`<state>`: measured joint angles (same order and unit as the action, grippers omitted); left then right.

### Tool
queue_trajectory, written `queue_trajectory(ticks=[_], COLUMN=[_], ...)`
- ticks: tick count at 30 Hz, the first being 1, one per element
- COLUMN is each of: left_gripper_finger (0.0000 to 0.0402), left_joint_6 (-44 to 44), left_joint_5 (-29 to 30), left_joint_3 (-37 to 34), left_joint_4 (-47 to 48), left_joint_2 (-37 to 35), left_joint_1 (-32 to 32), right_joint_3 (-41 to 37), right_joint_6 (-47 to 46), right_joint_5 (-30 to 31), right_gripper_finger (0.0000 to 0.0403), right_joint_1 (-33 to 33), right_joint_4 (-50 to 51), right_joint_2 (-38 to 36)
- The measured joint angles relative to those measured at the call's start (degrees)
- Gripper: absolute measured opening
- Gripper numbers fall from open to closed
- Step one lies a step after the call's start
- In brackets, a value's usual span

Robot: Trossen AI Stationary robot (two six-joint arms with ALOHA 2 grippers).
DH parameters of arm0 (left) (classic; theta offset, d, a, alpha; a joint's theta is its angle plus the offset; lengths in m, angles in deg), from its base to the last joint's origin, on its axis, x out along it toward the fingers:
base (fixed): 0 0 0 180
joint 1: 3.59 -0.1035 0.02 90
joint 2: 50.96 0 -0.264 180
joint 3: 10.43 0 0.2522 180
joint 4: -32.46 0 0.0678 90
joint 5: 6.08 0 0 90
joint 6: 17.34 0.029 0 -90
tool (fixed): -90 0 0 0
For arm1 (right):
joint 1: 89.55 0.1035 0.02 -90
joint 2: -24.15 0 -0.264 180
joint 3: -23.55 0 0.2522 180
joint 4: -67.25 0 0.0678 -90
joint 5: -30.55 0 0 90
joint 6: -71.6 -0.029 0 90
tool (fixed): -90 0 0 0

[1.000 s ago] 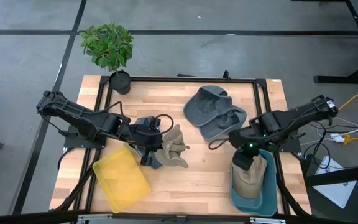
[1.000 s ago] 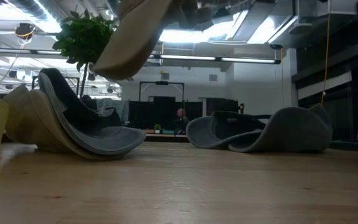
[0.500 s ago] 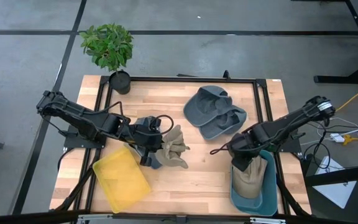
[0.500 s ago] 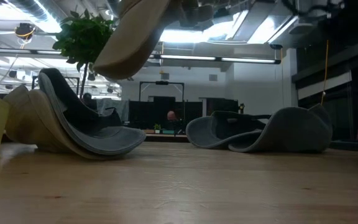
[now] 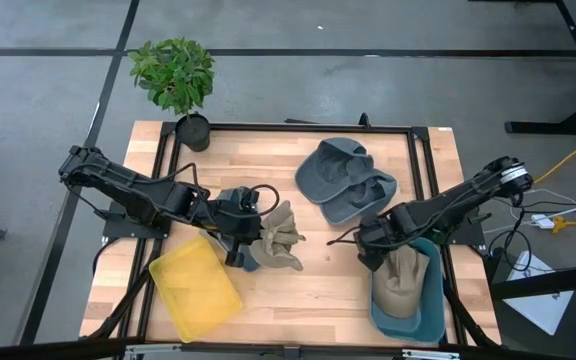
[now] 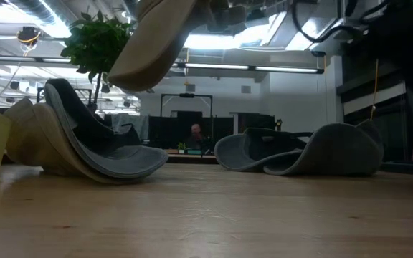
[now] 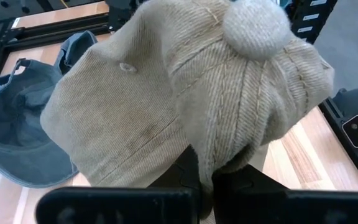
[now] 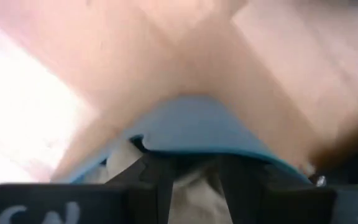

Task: Pick & Place hat
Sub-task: Put the right brown cap into the blue bin

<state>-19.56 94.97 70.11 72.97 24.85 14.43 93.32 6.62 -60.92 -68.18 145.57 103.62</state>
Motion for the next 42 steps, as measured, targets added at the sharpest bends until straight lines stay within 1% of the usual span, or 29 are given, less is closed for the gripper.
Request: queue_trajectory(ticks=[8,17,25,32,38,40,42], left_gripper_finger=[0.0008,0.0008,0.0008,0.0008,0.0008,0.0008,0.0008], left_joint_6=[0.0,0.0,0.0,0.0,0.0,-0.2,-0.6], left_joint_5=[0.0,0.0,0.0,0.0,0.0,0.0,0.0], left_joint_3=[0.0,0.0,0.0,0.0,0.0,0.0,0.0], left_joint_4=[0.0,0.0,0.0,0.0,0.0,0.0,-0.8], left_joint_2=[0.0,0.0,0.0,0.0,0.0,0.0,0.0], left_joint_1=[0.0,0.0,0.0,0.0,0.0,0.0,0.0], right_joint_3=[0.0,0.0,0.0,0.0,0.0,0.9,3.7], right_joint_6=[5.6,12.3,19.8,30.6,40.2,41.4,42.0], right_joint_5=[4.8,8.0,8.0,8.1,8.1,6.4,2.5], right_gripper_finger=[0.0117,0.0117,0.0117,0.0117,0.0117,0.0117,0.0117], right_joint_1=[-3.0,-7.4,-12.1,-16.2,-21.1,-22.8,-24.3], right_joint_4=[-2.7,-15.6,-32.2,-49.0,-62.1,-64.5,-62.4], right_joint_2=[4.1,4.8,4.8,4.8,4.8,4.8,4.8])
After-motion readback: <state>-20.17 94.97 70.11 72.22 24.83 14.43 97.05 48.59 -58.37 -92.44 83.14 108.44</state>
